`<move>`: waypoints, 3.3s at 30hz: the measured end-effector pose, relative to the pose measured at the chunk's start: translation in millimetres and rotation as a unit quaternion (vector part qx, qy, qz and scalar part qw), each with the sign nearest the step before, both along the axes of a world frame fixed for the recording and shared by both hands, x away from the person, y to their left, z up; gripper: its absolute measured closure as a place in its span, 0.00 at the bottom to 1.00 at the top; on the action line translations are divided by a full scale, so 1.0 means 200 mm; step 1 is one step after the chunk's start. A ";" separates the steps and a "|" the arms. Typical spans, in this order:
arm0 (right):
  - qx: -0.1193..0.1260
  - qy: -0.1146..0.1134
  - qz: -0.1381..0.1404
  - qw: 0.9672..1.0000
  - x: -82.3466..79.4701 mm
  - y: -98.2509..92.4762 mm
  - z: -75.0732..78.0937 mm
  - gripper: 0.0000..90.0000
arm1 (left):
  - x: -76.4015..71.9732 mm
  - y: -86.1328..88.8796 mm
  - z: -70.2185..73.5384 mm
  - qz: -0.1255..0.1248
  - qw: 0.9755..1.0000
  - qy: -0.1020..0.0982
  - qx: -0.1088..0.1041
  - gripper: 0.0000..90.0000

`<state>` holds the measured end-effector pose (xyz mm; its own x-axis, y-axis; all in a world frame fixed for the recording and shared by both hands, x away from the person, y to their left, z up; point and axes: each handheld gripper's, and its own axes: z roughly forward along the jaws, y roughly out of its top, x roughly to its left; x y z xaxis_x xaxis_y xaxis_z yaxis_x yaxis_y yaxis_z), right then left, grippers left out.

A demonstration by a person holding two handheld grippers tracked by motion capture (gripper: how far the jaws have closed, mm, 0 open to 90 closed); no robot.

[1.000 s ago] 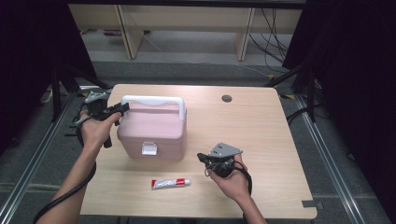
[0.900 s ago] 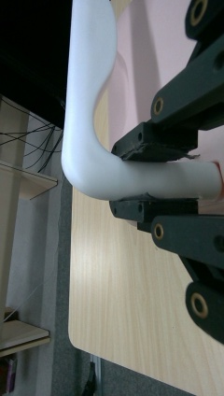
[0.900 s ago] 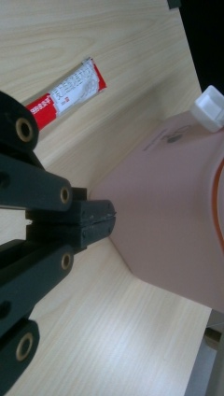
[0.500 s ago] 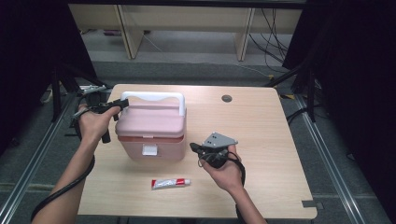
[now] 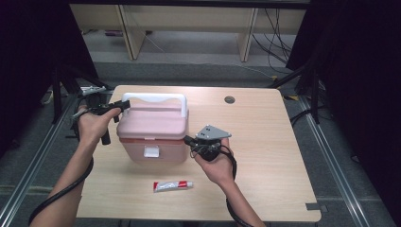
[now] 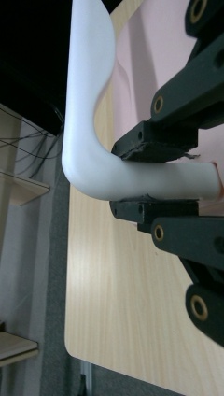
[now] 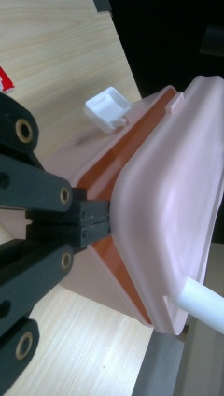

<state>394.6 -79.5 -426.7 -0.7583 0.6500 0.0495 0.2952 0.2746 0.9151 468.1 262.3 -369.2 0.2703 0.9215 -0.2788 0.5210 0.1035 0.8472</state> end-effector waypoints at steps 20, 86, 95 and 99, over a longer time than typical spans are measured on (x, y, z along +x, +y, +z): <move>0.016 -0.015 -0.001 1.000 0.01 0.01 0.00 1.00 | -0.51 0.07 0.04 -0.092 0.987 -0.123 0.037 0.94; 0.050 -0.038 -0.022 0.998 0.03 0.00 0.06 1.00 | -0.56 -0.11 -0.27 -0.057 0.989 -0.135 0.034 0.99; 0.047 -0.039 -0.023 0.998 0.03 0.00 0.06 1.00 | -0.52 -0.13 -0.24 -0.056 0.988 -0.142 0.035 1.00; 0.053 -0.038 -0.025 0.998 0.03 0.01 0.07 1.00 | -0.51 -0.13 -0.23 -0.055 0.987 -0.144 0.038 1.00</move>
